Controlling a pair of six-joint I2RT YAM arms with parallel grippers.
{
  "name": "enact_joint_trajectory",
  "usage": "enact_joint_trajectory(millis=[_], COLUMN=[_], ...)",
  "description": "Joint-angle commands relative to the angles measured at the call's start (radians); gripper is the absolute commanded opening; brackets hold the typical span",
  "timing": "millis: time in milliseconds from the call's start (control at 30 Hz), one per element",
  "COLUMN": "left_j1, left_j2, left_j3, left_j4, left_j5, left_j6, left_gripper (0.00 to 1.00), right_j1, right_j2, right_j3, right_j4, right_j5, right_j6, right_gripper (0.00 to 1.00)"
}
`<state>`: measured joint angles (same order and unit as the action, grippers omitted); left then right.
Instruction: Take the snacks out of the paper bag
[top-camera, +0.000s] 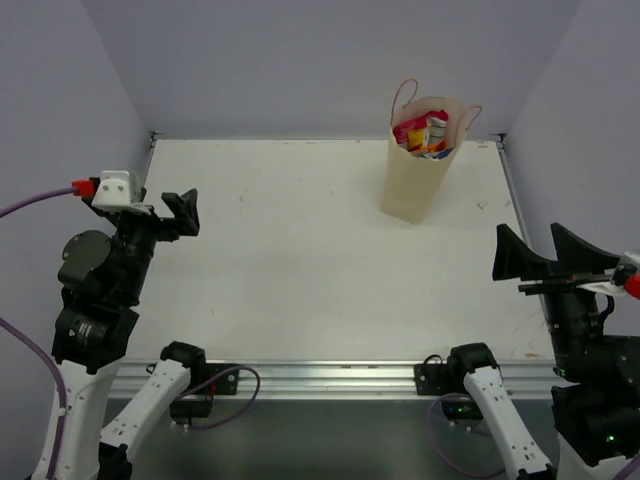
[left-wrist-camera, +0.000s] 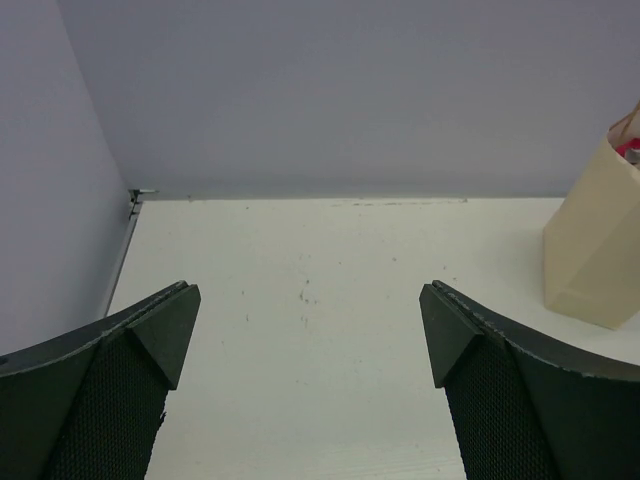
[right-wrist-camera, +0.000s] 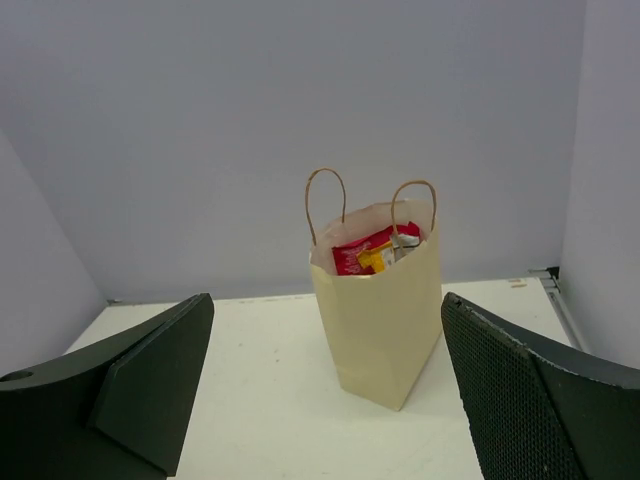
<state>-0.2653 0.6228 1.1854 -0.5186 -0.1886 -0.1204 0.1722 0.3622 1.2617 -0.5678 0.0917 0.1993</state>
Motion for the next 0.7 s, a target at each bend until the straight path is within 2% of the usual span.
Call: enact_joint_trajectory(millis=[0,167,300,500,633,667], left_j1=[-0.008,-0.008,-0.008,-0.008,-0.006,-0.006], left_j2=[0.009,0.021,0.032,0.041,0.034,0.031], left_j3=[-0.015,-0.033,-0.056,-0.082,-0.108,-0.115], left_j4=[0.023,0.025,0.023,0.023,0.023,0.023], left_j5=[0.026,0.064,0.089,0.112,0.150,0.156], left_j6=[-0.007,-0.012,-0.018,-0.022,-0.039,-0.044], left_gripper=[1.00,1.00,1.00,1.00,1.00,1.00], right_j1=[0.003,0.003,0.003,0.003,0.003,0.001], right_j2=[0.041,0.063,0.122,0.355,0.523,0.606], right_j3=[-0.007,-0.016,-0.001,0.070,0.111,0.145], right_j4=[0.028,0.014,-0.012,-0.110,-0.112,-0.107], right_j5=[0.013,0.072,0.003,0.009,0.091,0.130], right_j6=[0.014,0.086,0.097,0.230,0.285,0.290], right_gripper=[0.99,0.99,0.99,0.99,0.99,0.99])
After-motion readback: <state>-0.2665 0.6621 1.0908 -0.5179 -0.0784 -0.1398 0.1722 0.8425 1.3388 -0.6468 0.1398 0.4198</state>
